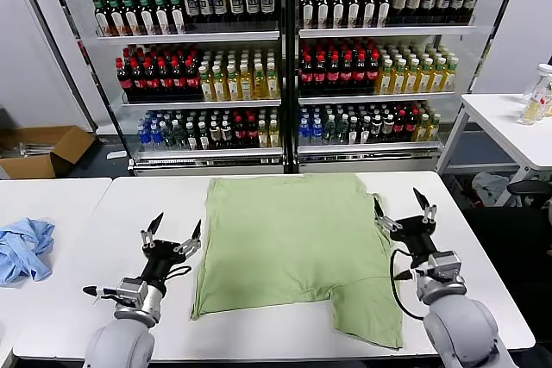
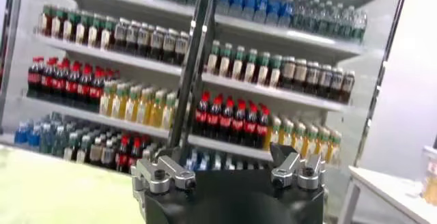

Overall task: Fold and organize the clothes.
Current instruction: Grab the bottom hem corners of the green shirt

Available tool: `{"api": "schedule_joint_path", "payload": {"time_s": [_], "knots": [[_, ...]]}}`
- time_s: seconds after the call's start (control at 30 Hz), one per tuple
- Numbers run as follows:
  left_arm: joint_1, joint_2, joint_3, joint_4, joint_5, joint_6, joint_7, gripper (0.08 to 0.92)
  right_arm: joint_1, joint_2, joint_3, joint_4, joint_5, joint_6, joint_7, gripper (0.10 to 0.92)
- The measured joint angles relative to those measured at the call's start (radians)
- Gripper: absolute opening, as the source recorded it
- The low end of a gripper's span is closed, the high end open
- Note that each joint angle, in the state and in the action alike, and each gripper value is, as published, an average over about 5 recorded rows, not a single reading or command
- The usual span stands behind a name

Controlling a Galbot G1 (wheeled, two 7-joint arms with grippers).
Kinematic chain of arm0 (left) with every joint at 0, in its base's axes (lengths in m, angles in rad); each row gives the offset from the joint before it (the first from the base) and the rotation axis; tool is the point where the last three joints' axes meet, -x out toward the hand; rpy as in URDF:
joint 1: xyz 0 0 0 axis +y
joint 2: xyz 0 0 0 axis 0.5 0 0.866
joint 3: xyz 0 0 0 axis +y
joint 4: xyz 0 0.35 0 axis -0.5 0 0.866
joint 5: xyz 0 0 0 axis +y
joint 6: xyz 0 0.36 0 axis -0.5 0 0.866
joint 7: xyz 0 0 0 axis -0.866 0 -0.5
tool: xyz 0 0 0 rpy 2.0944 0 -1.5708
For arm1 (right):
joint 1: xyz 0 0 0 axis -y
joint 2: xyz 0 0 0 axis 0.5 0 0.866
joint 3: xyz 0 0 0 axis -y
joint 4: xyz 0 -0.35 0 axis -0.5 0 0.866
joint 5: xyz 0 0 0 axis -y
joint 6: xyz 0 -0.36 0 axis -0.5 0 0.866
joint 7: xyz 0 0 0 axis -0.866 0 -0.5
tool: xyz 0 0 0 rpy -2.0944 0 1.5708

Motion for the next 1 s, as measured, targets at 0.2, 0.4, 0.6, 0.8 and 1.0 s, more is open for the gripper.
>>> {"api": "schedule_joint_path", "payload": {"time_s": [0.2, 0.4, 0.6, 0.8, 1.0], "knots": [[0.074, 0.024, 0.015, -0.047, -0.071, 0.076, -0.029, 0.823, -0.124, -0.014, 0.016, 0.023, 0.031, 0.0, -0.001, 0.823], [0.131, 0.038, 0.034, -0.088, -0.131, 0.155, -0.05, 0.823, -0.213, -0.014, 0.025, 0.031, 0.066, -0.006, 0.007, 0.823], [0.165, 0.035, 0.034, -0.098, -0.162, 0.219, -0.08, 0.823, -0.254, -0.001, 0.013, 0.021, 0.088, -0.011, 0.02, 0.823], [0.177, 0.027, 0.042, -0.095, -0.169, 0.253, -0.104, 0.823, -0.268, 0.008, -0.003, 0.004, 0.108, -0.014, 0.033, 0.823], [0.176, 0.015, 0.053, -0.088, -0.166, 0.268, -0.121, 0.823, -0.27, 0.019, -0.021, -0.012, 0.127, -0.018, 0.04, 0.823]]}}
